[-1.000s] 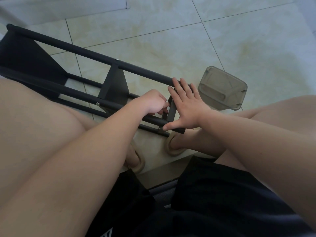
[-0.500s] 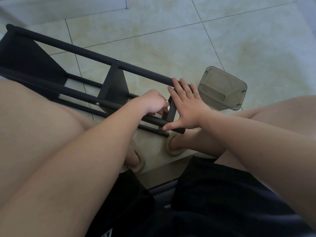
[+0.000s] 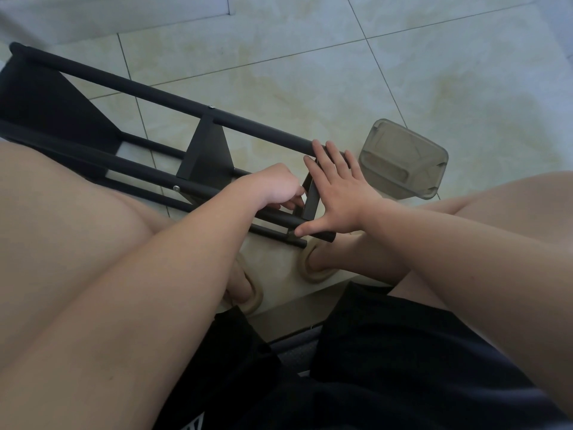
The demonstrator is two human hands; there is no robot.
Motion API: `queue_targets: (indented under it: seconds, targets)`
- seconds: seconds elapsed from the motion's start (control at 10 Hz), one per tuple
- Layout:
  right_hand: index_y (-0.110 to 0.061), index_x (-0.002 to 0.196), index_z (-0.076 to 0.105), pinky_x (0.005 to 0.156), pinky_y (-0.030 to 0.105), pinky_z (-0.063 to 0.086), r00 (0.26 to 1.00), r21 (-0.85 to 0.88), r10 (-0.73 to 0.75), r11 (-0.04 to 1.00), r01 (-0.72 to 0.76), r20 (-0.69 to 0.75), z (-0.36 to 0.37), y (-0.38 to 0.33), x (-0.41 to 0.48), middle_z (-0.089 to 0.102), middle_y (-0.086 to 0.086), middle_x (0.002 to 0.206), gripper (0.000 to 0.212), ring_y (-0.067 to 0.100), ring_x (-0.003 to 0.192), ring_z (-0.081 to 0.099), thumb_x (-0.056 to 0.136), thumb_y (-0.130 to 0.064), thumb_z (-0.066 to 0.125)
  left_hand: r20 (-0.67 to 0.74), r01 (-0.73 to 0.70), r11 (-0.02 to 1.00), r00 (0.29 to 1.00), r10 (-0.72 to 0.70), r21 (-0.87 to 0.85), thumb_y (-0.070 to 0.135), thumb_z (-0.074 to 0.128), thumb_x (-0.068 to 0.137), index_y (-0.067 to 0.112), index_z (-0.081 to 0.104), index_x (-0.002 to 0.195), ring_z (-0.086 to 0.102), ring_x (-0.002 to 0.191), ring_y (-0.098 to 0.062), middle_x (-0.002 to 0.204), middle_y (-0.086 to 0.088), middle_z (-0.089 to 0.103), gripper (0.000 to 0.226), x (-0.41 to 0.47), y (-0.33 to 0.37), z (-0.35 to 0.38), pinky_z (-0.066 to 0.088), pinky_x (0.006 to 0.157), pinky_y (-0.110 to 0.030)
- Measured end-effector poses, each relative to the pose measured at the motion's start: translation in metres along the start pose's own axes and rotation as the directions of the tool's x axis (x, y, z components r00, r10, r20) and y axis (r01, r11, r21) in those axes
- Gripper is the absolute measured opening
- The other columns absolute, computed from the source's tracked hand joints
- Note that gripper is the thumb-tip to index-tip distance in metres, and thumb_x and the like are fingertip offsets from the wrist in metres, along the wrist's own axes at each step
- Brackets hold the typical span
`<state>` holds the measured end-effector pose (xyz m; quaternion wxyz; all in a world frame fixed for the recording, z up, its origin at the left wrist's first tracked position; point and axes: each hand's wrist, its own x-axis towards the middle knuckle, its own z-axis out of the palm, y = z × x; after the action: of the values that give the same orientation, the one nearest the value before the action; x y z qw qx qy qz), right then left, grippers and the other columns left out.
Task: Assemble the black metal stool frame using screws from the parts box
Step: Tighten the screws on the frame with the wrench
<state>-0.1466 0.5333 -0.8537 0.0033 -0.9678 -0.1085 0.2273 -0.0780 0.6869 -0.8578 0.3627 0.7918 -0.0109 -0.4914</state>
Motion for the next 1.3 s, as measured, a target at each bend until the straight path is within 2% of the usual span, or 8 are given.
queue_targets:
  seconds: [0.1, 0.2, 0.3, 0.5, 0.7, 1.0, 1.1, 1.3]
  targets:
    - [-0.012, 0.161, -0.006, 0.123, 0.053, -0.013, 1.000, -0.002, -0.001, 1.000, 0.001, -0.003, 0.000, 0.000, 0.000, -0.026, 0.010, 0.166, 0.148, 0.030, 0.152, -0.026, 0.052, -0.105, 0.028, 0.018, 0.010, 1.000, 1.000, -0.010, 0.027, 0.016, 0.049, 0.098, 0.011, 0.070, 0.099, 0.071, 0.079, -0.004, 0.077, 0.010, 0.077, 0.022, -0.001, 0.001, -0.001, 0.050, 0.074, -0.030]
    - [-0.012, 0.161, -0.006, 0.123, 0.053, -0.013, 1.000, -0.002, -0.001, 1.000, 0.001, -0.004, 0.000, 0.000, 0.000, -0.026, 0.009, 0.166, 0.148, 0.030, 0.152, -0.026, 0.052, -0.106, 0.027, 0.030, 0.007, 0.998, 0.999, -0.009, 0.063, 0.017, 0.048, 0.100, 0.015, 0.068, 0.094, 0.070, 0.088, -0.009, 0.090, 0.005, 0.077, 0.021, -0.003, 0.002, -0.001, 0.052, 0.088, -0.035]
    - [-0.012, 0.161, -0.006, 0.123, 0.053, -0.012, 1.000, -0.001, -0.003, 1.000, 0.003, -0.003, 0.000, 0.000, 0.000, -0.026, 0.009, 0.166, 0.148, 0.030, 0.152, -0.026, 0.052, -0.106, 0.027, 0.037, 0.009, 0.995, 0.999, -0.012, 0.095, 0.016, 0.048, 0.100, 0.016, 0.067, 0.090, 0.070, 0.092, -0.011, 0.094, 0.004, 0.077, 0.022, -0.004, 0.003, -0.002, 0.052, 0.095, -0.038]
    - [-0.012, 0.161, -0.005, 0.123, 0.053, -0.012, 1.000, -0.002, -0.001, 1.000, 0.001, 0.000, 0.000, -0.001, 0.000, -0.026, 0.010, 0.166, 0.147, 0.030, 0.152, -0.026, 0.052, -0.105, 0.028, 0.040, -0.001, 0.984, 0.999, -0.007, 0.177, 0.015, 0.046, 0.099, 0.010, 0.070, 0.103, 0.070, 0.094, -0.012, 0.086, 0.008, 0.077, 0.025, -0.009, 0.005, -0.005, 0.051, 0.096, -0.039]
    - [-0.012, 0.161, -0.006, 0.123, 0.053, -0.012, 1.000, -0.001, 0.001, 1.000, -0.001, 0.002, -0.002, 0.000, -0.001, -0.026, 0.010, 0.166, 0.147, 0.030, 0.152, -0.026, 0.053, -0.105, 0.030, 0.064, -0.023, 0.967, 0.998, 0.007, 0.256, 0.014, 0.046, 0.099, 0.014, 0.069, 0.090, 0.069, 0.104, -0.022, 0.094, 0.003, 0.077, 0.024, -0.011, 0.003, -0.007, 0.047, 0.104, -0.046]
    - [-0.012, 0.161, -0.007, 0.123, 0.053, -0.012, 1.000, 0.008, 0.003, 1.000, -0.003, 0.011, -0.002, -0.001, -0.001, -0.027, 0.009, 0.165, 0.147, 0.029, 0.152, -0.027, 0.052, -0.105, 0.029, 0.098, -0.063, 0.911, 0.995, 0.025, 0.407, 0.012, 0.051, 0.098, 0.001, 0.071, 0.107, 0.065, 0.112, -0.032, 0.114, -0.015, 0.072, 0.025, -0.010, 0.000, -0.009, 0.046, 0.105, -0.050]
    - [-0.012, 0.161, -0.007, 0.123, 0.054, -0.011, 1.000, 0.010, 0.003, 1.000, -0.003, 0.013, -0.003, -0.001, -0.001, -0.027, 0.009, 0.165, 0.147, 0.029, 0.152, -0.027, 0.052, -0.105, 0.028, 0.116, -0.092, 0.872, 0.992, 0.040, 0.481, 0.014, 0.052, 0.097, 0.006, 0.073, 0.105, 0.063, 0.111, -0.032, 0.115, -0.013, 0.072, 0.024, -0.013, 0.002, -0.010, 0.046, 0.104, -0.049]
    - [-0.012, 0.161, -0.007, 0.123, 0.054, -0.011, 1.000, 0.016, 0.002, 1.000, -0.002, 0.011, -0.002, 0.000, -0.001, -0.027, 0.009, 0.165, 0.147, 0.030, 0.152, -0.027, 0.052, -0.105, 0.028, 0.109, -0.105, 0.827, 0.993, 0.053, 0.552, 0.015, 0.051, 0.099, 0.009, 0.073, 0.110, 0.062, 0.104, -0.029, 0.112, -0.011, 0.069, 0.025, -0.018, 0.005, -0.011, 0.048, 0.093, -0.040]
